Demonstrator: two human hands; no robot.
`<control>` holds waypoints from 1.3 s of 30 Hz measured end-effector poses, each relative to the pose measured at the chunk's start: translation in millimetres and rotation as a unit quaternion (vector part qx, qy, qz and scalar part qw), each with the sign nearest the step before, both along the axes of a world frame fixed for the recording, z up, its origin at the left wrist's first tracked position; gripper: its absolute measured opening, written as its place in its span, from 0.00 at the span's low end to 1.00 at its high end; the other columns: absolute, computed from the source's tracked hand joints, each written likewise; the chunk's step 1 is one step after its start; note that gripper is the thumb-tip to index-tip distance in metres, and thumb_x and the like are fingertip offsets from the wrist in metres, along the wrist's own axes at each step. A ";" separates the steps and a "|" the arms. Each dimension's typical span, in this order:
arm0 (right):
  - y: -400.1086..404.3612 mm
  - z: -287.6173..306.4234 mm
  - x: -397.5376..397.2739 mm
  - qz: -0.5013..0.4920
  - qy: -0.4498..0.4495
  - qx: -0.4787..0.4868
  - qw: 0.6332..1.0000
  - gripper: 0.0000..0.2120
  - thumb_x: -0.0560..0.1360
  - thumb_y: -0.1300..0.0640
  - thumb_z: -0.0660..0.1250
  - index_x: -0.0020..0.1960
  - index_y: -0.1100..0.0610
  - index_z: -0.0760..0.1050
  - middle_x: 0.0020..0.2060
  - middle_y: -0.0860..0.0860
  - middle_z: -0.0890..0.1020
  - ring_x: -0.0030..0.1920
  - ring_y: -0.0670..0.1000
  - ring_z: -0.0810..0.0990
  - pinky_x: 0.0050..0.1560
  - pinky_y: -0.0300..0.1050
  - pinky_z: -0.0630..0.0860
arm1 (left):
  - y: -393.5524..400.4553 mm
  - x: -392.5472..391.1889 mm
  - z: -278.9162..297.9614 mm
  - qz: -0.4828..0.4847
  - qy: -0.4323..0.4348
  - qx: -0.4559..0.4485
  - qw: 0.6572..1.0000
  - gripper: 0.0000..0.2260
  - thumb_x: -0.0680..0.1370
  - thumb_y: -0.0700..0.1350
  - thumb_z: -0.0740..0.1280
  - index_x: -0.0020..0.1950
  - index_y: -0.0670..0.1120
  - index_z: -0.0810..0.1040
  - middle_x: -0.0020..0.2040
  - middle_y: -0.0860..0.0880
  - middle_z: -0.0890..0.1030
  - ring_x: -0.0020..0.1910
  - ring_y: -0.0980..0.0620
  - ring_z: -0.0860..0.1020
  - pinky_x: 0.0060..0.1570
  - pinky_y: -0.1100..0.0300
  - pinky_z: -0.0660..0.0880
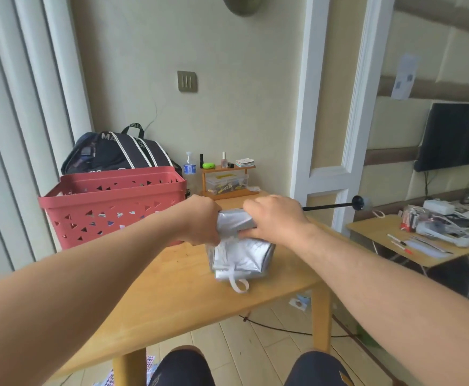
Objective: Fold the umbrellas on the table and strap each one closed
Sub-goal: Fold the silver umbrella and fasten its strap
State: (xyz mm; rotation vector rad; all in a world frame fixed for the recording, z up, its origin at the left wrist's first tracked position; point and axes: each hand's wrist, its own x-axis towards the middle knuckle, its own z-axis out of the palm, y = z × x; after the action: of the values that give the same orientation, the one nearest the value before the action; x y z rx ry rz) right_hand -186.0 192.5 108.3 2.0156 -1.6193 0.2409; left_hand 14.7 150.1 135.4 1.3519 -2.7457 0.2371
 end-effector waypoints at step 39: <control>32.5 25.7 6.4 -0.110 -0.177 0.215 0.954 0.08 0.67 0.50 0.68 0.39 0.55 0.76 0.33 0.51 0.79 0.30 0.54 0.71 0.33 0.45 0.66 | -2.8 19.0 -0.6 -0.019 -0.030 -0.119 0.992 0.13 0.75 0.65 0.67 0.51 0.59 0.78 0.38 0.58 0.76 0.42 0.49 0.78 0.37 0.57 0.72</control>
State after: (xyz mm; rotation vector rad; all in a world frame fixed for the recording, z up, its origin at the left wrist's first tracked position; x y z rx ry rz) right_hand -179.6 225.0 134.0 2.1648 -2.2699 0.1860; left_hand 33.7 147.2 134.8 1.2491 -2.6811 0.5922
